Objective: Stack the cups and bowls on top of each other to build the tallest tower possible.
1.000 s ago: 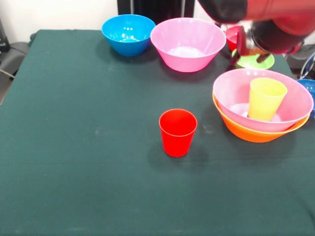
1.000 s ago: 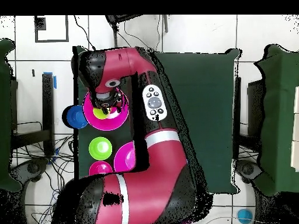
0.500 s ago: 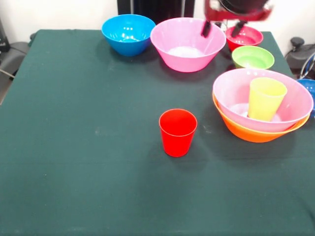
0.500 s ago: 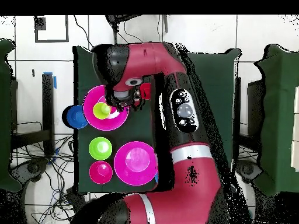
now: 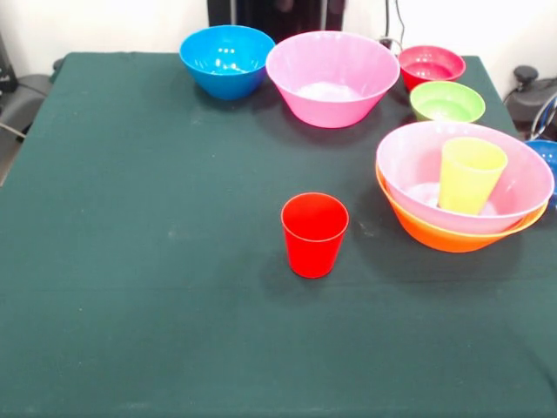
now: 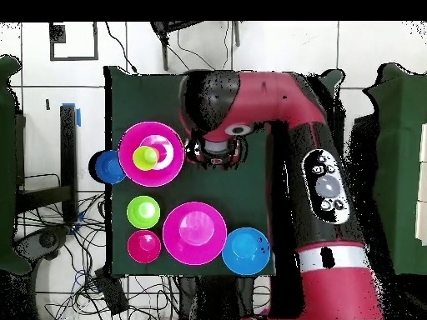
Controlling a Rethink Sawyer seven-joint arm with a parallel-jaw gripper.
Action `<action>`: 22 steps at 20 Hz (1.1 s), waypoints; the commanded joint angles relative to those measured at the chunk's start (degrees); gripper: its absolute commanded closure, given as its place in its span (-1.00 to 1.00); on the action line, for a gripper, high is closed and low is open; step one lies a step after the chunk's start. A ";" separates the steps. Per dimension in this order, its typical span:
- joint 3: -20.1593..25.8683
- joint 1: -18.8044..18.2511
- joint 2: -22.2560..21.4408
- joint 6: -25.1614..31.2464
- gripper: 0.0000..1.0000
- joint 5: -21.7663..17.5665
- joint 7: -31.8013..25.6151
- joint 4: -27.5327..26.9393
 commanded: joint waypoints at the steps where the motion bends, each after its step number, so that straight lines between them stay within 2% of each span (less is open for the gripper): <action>1: 5.50 -3.51 -2.63 -4.27 -1.00 -5.87 -23.70 11.06; 4: 6.02 -5.15 -2.09 -5.33 -1.00 -7.32 -24.97 11.65; 13: 8.74 -9.35 -0.66 -7.79 -1.00 -6.68 -25.37 13.97; 22: 10.34 -12.91 2.68 -11.44 -1.00 -11.79 -27.69 16.44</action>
